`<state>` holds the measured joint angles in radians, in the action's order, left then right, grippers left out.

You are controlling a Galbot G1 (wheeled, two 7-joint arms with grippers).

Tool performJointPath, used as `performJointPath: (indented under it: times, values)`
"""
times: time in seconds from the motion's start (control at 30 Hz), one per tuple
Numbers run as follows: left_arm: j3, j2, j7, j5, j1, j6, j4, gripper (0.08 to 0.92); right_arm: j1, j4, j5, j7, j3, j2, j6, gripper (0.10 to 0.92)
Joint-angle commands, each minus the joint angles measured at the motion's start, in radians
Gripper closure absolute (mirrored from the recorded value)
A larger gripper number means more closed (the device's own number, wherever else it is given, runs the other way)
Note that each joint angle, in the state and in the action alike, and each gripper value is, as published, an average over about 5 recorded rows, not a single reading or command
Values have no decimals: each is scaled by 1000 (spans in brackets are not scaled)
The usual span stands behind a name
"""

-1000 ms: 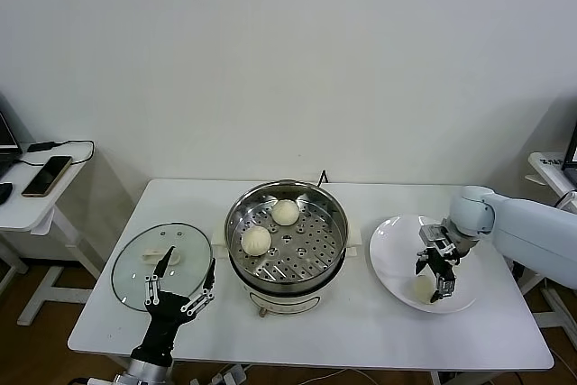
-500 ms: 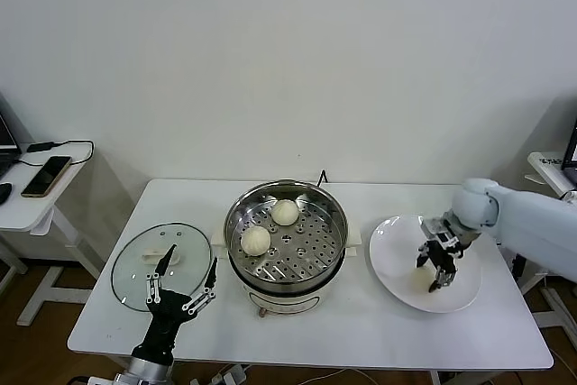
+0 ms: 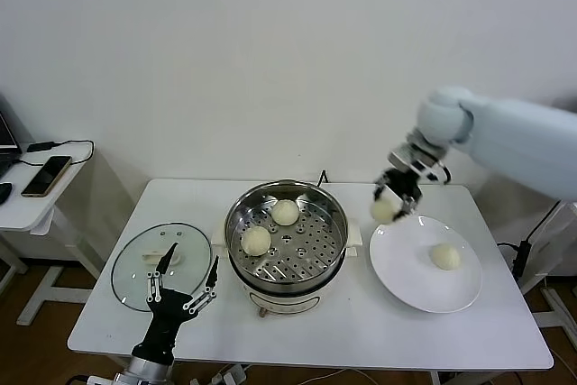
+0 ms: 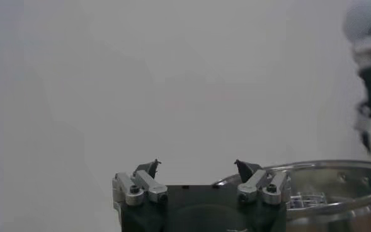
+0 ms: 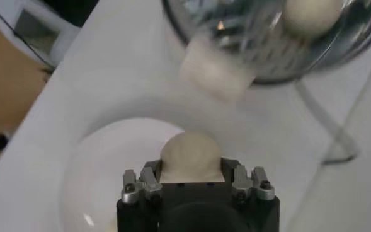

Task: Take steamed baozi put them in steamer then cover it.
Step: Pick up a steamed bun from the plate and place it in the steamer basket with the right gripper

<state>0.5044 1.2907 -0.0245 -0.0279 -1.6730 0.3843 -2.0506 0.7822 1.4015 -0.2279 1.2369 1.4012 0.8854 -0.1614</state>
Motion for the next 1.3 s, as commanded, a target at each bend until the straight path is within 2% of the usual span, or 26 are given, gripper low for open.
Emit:
performJointPath:
  times: [0.03,0.27,0.67,0.97,1.3]
  values:
    - [-2,-2,0,-1,-1,2,-1,177,171,151,-12,4,24,166,-159,391]
    - [-4,-1,1,-2,-1,3,-5,177,82,254,56,-48,36,233,-206,415]
    - [5,0,2,-6,3,8,2,177,-94,213,313,-116,22,308,-343,411]
    - [9,3,2,-6,5,4,2,177,-200,161,395,-131,-6,317,-398,406]
    - [8,4,2,-6,9,4,16,177,-240,144,417,-136,-19,334,-400,388]
